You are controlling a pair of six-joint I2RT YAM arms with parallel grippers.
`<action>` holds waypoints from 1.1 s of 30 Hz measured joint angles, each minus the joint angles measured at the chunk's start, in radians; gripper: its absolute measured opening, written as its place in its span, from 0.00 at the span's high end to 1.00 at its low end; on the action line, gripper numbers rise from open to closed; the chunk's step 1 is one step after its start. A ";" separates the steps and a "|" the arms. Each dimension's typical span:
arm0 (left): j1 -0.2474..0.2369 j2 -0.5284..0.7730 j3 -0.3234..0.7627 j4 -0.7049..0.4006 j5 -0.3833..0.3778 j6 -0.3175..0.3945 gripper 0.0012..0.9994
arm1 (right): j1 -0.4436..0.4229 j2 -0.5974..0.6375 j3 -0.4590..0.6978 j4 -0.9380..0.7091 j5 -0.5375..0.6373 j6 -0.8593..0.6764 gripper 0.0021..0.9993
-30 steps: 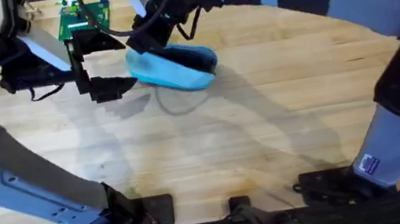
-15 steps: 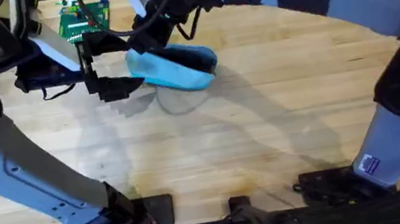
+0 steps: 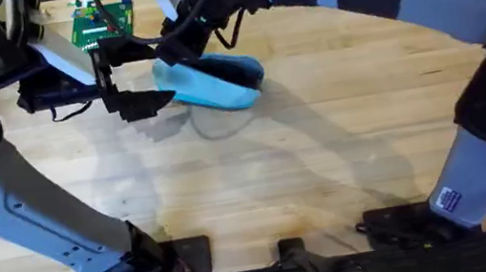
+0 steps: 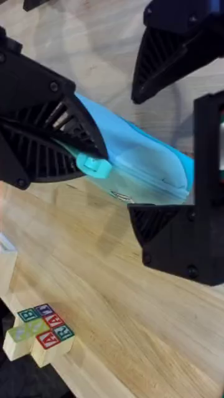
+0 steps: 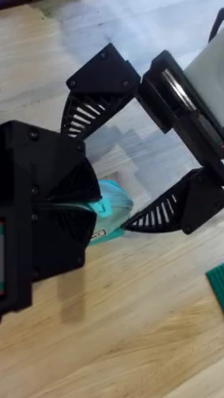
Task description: Unzip the bag, pick up the pens from the table one at a time and place them inside, then zip the bag closed.
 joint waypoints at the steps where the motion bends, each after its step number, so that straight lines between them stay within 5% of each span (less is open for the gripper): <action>1: 0.000 0.000 0.000 0.000 0.004 0.000 0.01 | 0.000 0.000 0.000 0.000 0.000 0.000 0.97; 33: 0.006 0.000 0.000 0.008 0.025 0.000 0.01 | 0.000 0.000 0.000 0.000 0.000 0.000 0.97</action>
